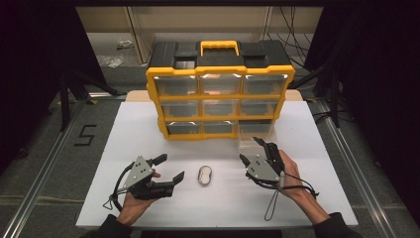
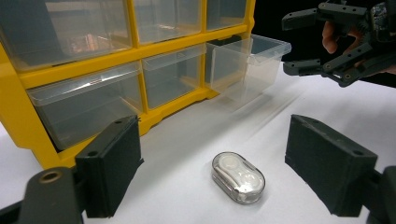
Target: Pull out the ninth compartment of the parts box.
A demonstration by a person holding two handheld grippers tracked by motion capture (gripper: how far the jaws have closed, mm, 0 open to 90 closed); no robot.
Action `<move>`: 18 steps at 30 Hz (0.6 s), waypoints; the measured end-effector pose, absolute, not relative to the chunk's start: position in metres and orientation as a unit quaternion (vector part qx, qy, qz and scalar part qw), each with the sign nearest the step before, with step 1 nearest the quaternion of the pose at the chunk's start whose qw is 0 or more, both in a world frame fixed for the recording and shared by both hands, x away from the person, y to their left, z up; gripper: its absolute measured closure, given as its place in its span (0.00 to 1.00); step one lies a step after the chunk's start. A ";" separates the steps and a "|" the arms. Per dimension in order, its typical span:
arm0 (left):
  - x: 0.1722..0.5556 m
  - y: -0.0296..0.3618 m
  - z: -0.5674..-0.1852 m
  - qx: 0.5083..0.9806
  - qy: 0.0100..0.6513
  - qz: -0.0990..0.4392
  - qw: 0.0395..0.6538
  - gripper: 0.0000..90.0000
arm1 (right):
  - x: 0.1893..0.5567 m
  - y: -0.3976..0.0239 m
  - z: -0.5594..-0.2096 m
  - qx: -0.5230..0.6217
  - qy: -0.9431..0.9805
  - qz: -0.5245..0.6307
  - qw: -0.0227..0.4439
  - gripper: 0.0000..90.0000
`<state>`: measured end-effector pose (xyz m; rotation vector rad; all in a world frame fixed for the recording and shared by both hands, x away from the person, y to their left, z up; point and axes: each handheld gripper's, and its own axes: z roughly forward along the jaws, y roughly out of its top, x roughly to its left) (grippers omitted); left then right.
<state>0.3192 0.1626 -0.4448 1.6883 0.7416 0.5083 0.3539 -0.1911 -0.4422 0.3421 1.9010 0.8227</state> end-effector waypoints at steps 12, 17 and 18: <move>0.320 0.161 -0.445 0.723 0.313 0.218 0.576 0.19 | 0.353 -0.187 -0.435 0.188 0.791 0.394 0.429 0.33; 0.320 0.160 -0.445 0.724 0.314 0.217 0.575 0.19 | 0.353 -0.188 -0.432 0.207 0.791 0.416 0.398 0.32; 0.320 0.160 -0.445 0.724 0.313 0.218 0.575 0.19 | 0.353 -0.188 -0.432 0.211 0.791 0.419 0.392 0.32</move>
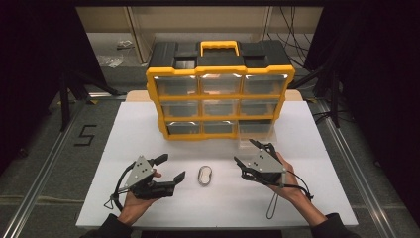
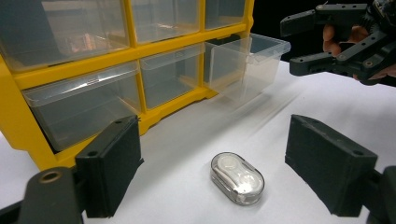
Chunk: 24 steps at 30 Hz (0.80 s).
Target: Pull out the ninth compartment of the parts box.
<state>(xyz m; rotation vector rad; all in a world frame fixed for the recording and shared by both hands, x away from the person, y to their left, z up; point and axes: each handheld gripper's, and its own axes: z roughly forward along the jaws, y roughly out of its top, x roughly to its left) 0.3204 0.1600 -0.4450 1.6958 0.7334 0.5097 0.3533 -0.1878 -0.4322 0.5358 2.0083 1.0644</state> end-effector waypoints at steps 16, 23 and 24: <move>0.321 0.160 -0.445 0.724 0.314 0.217 0.575 0.19 | 0.356 -0.184 -0.428 0.247 0.792 0.465 0.308 0.31; 0.321 0.160 -0.445 0.724 0.313 0.217 0.575 0.19 | 0.359 -0.181 -0.428 0.263 0.797 0.478 0.258 0.28; 0.321 0.160 -0.445 0.724 0.314 0.217 0.575 0.19 | 0.359 -0.180 -0.429 0.266 0.799 0.478 0.250 0.28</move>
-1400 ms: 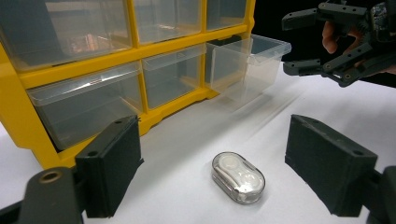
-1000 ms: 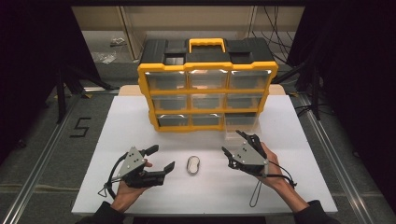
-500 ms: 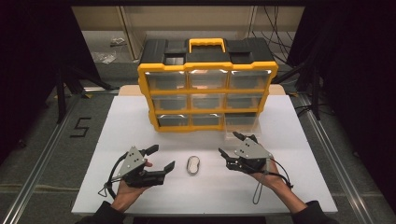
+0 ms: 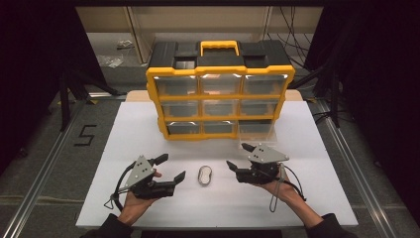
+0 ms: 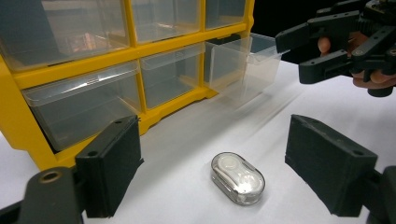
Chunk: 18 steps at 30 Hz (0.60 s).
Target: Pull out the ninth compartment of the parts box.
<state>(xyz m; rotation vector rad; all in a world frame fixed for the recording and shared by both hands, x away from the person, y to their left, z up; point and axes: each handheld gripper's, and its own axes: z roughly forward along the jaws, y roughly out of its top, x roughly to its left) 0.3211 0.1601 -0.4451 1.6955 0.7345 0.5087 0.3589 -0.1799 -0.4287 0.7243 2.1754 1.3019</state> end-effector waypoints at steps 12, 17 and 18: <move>0.321 0.160 -0.445 0.725 0.314 0.217 0.574 0.19 | 0.360 -0.164 -0.437 0.266 0.818 0.471 0.194 0.25; 0.321 0.160 -0.445 0.724 0.315 0.217 0.574 0.19 | 0.360 -0.157 -0.441 0.260 0.827 0.464 0.182 0.24; 0.321 0.160 -0.445 0.724 0.315 0.217 0.574 0.19 | 0.361 -0.156 -0.441 0.257 0.829 0.463 0.179 0.23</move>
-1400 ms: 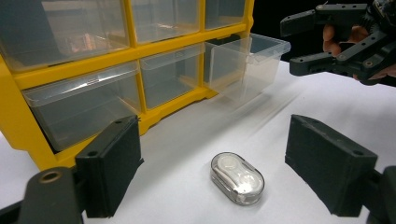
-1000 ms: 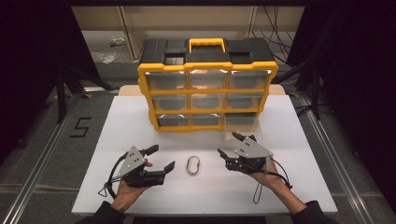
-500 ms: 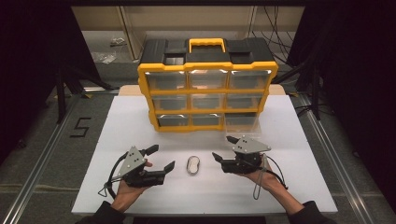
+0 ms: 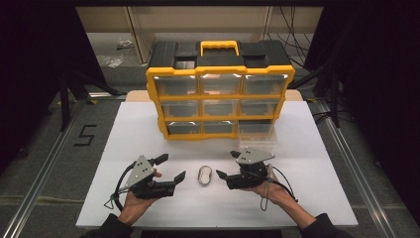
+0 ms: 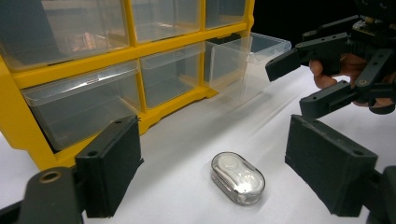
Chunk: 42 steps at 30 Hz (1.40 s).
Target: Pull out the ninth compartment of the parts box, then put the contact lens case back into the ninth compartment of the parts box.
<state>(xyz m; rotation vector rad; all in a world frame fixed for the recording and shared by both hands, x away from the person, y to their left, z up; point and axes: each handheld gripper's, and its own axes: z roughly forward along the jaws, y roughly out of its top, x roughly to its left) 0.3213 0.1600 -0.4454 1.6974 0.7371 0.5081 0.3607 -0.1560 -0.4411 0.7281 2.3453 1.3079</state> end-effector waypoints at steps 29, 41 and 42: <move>0.321 0.160 -0.445 0.724 0.314 0.217 0.574 0.19 | 0.364 -0.138 -0.450 0.240 0.852 0.437 0.159 0.21; 0.321 0.160 -0.445 0.725 0.312 0.218 0.574 0.19 | 0.367 -0.131 -0.454 0.235 0.858 0.430 0.155 0.21; 0.321 0.160 -0.445 0.724 0.314 0.218 0.574 0.19 | 0.367 -0.131 -0.454 0.235 0.858 0.429 0.155 0.21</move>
